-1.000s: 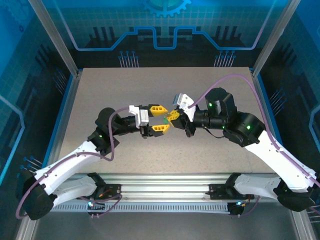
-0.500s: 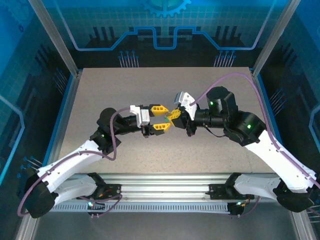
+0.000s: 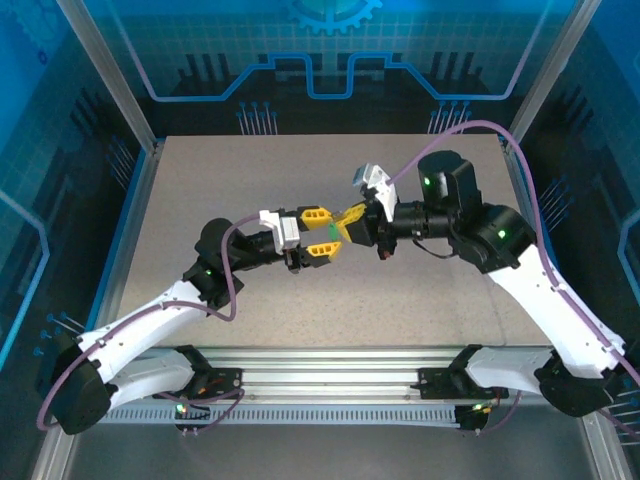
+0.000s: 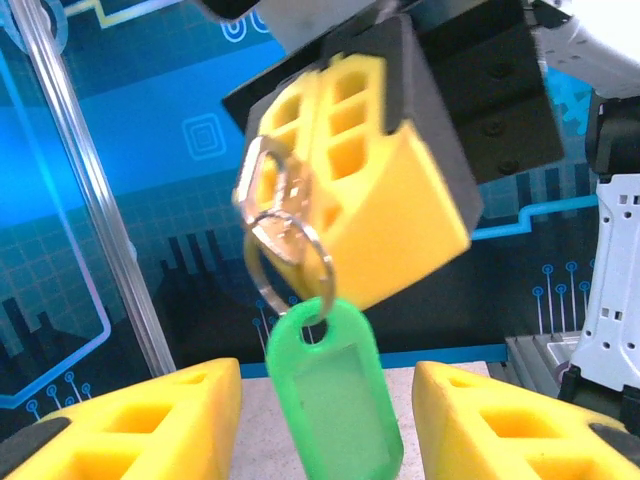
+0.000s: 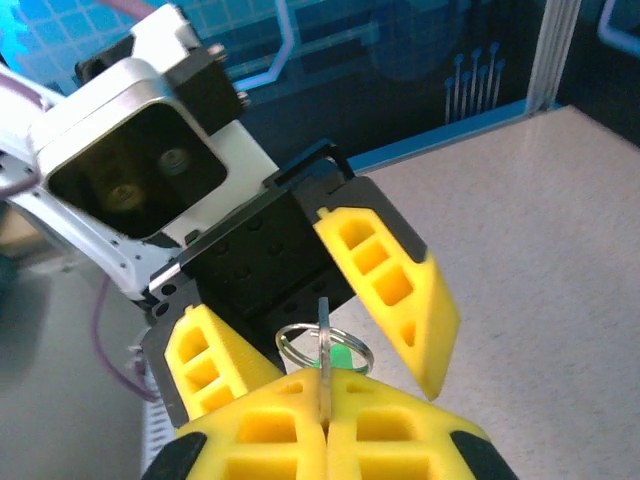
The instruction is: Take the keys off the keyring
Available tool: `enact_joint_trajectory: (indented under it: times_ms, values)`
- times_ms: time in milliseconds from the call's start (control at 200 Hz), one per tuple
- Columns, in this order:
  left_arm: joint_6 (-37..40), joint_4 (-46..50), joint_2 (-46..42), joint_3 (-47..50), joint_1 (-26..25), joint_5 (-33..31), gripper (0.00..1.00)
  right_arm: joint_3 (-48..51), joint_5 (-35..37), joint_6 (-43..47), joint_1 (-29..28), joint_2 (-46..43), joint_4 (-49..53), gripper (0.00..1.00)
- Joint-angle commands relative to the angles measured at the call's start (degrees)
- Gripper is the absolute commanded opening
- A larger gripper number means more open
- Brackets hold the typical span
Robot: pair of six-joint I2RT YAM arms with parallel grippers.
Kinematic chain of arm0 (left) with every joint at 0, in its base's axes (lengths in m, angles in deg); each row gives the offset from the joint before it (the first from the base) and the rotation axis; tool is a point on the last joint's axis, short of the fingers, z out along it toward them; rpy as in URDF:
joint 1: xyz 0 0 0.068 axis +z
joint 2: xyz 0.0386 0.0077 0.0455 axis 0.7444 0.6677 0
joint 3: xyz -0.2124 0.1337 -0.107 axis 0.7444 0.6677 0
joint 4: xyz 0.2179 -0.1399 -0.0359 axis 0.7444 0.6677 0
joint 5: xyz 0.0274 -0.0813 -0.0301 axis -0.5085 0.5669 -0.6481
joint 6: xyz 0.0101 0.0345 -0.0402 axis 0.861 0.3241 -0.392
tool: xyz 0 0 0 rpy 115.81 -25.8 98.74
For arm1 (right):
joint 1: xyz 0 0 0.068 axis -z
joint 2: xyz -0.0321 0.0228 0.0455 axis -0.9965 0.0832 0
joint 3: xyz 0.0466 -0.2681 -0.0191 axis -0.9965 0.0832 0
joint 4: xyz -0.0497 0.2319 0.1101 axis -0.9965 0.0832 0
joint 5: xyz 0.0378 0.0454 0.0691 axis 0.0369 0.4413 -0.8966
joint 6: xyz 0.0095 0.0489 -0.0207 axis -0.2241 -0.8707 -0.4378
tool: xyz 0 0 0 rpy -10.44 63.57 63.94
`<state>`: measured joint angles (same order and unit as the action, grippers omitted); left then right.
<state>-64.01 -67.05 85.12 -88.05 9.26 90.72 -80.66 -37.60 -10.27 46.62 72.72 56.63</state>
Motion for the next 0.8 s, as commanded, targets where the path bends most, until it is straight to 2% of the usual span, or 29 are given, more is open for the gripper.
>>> enact_joint_trajectory:
  times_ms: [0,105,175,240,591,796]
  values:
    - [0.34,-1.03,-1.81,2.73,-0.13,-2.36,0.50,-0.16,-10.75,-6.73,3.53,3.06,6.16,0.00]
    - [-0.39,-1.83,-2.10,4.53,-0.22,-3.06,0.51,-0.30,-15.97,-10.32,3.85,5.12,5.49,0.00]
    - [-1.46,-3.75,-1.77,5.90,-0.26,-3.53,0.51,1.46,-22.06,-15.47,4.85,5.76,0.54,0.00]
    - [-2.15,-5.47,-1.37,6.81,-0.26,-3.79,0.51,2.24,-24.13,-18.05,5.13,5.96,-2.02,0.00]
    - [-3.01,-8.67,0.36,3.99,-0.25,-1.67,0.51,5.08,-25.75,-20.40,5.08,5.35,-6.21,0.00]
    - [-2.13,-7.02,-1.29,3.28,-0.26,-1.11,0.45,5.82,-26.92,-19.97,5.30,5.52,-6.07,0.00]
